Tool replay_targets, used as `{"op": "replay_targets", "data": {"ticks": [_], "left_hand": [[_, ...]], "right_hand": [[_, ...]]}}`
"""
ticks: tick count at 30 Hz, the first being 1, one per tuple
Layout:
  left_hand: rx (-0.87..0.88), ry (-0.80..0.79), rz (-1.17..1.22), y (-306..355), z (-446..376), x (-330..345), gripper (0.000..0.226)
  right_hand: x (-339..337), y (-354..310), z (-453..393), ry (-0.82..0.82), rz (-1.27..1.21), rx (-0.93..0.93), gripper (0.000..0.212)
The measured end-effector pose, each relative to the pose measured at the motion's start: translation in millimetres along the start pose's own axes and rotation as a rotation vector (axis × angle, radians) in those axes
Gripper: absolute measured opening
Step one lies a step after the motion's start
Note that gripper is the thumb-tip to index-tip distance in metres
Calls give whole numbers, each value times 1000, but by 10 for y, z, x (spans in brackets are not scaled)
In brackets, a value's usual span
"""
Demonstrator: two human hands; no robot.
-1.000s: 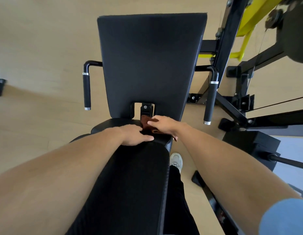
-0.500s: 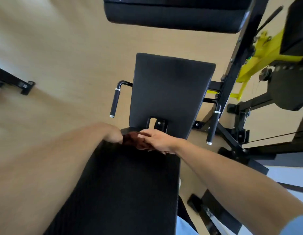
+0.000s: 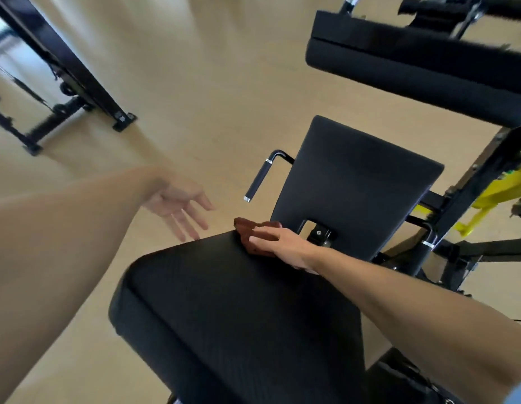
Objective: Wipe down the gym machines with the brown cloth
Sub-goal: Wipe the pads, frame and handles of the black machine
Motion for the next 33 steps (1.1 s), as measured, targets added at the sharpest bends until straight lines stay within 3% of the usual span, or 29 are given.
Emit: {"op": "replay_targets", "data": {"ticks": [4,6,12,17,20,24,29,33], "left_hand": [[206,165,28,-185,-41,-369,32],[252,200,5,-271,-191,-441,27],[441,81,85,-356,-557,-311,38],[567,-38,215,-590,-763,-246,42],[564,-66,198,-778,-889,-286,39],[566,-50,174,-909,-899,-448,34],[685,-32,225,-816,-646,-556,36],[785,-23,231,-770,-409,-459,39]], "right_hand": [[470,-789,529,-165,64,-333,41],[615,-1028,646,-193,108,-369,40],[635,-1258,108,36,191,-59,40],[604,-1179,-407,36,325,268,40],[636,-1317,-352,34,426,289,18],[865,-1839,-43,-40,503,308,16],[1311,-2509,302,-129,940,407,37],[1866,-2629,520,-66,1483,233,32]]}}
Point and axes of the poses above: each hand's wrist, its own z-axis away from the middle knuckle, its own x-axis out of the palm, y = z × x, the point moved 4 cm from there along -z, towards the middle knuckle, and after that the axes turned 7 degrees about -y, right-handed, at the moved point
